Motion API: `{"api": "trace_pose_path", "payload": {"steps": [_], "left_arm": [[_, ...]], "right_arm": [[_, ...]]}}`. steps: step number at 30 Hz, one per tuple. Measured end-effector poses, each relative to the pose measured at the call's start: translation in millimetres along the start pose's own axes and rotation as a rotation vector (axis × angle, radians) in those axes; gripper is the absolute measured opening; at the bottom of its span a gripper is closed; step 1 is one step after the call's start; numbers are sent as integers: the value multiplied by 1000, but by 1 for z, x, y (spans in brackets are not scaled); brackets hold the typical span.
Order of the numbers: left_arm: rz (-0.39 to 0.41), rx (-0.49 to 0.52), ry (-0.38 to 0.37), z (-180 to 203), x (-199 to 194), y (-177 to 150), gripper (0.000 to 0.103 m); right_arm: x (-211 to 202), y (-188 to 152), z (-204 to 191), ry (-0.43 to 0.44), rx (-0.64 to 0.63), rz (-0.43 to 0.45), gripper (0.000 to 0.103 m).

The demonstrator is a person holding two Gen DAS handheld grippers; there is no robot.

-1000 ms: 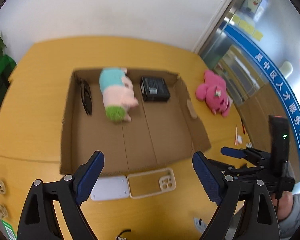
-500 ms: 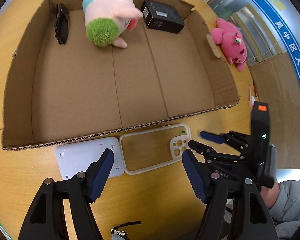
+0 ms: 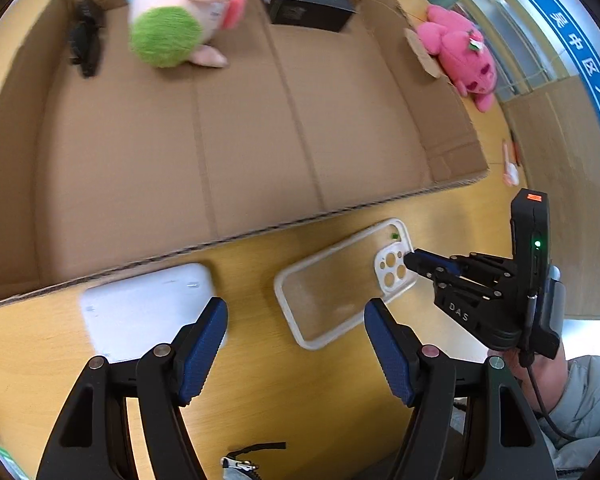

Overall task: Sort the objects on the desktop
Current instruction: 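Close both grippers on the rim of the clear phone case, then lift the phone case with both grippers and carry it into the cardboard box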

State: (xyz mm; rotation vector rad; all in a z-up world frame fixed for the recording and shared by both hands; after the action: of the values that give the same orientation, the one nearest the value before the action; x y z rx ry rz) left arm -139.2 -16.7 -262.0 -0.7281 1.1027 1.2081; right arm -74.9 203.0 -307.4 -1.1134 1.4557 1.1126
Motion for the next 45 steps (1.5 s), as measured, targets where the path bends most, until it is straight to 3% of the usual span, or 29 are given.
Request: {"api": "trace_pose_path", "payload": {"steps": [4, 8, 10, 13, 16, 18, 20, 21, 25, 32, 37, 45], "left_arm": [[-46, 1, -29, 12, 19, 4, 73], [-96, -9, -53, 22, 45, 9, 57], [-114, -6, -41, 25, 56, 10, 55], [-175, -10, 14, 22, 81, 6, 43], [-141, 13, 23, 26, 81, 9, 42], [-127, 10, 27, 24, 82, 9, 33], [-122, 7, 45, 22, 82, 9, 15], [-122, 6, 56, 19, 83, 8, 10], [-113, -23, 19, 10, 84, 5, 7], [-109, 7, 39, 13, 85, -3, 6], [-53, 45, 14, 22, 49, -14, 6], [156, 28, 23, 35, -56, 5, 6]], "right_arm": [[-6, -8, 19, -7, 72, -18, 6], [-11, -16, 30, 1, 114, -23, 6], [-13, -18, 31, 6, 117, -21, 6], [-15, -20, 30, 9, 114, -18, 6], [-19, -23, 30, 23, 120, -16, 6], [-22, -24, 31, 30, 121, -12, 6], [-22, -23, 38, 25, 111, -6, 5], [-24, -24, 36, 15, 103, -3, 5], [-10, -15, 45, 12, 100, 5, 6], [-8, -18, 45, 23, 105, 13, 5], [-45, -13, 45, 55, 93, 60, 5], [-127, -9, 25, 127, 40, 174, 5]]}}
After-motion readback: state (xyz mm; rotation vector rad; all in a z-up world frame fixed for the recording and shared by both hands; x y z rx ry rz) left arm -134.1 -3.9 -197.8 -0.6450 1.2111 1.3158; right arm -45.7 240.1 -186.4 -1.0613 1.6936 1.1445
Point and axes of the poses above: each gripper's, at about its wrist camera, not at the fingertips, and x roughly the way its jaws point, z to its right, y to its top, the point moved 2 cm from there along x, roughly the way its jaws point, and after that the axes turned 6 degrees about x, right-handed, at the moved point
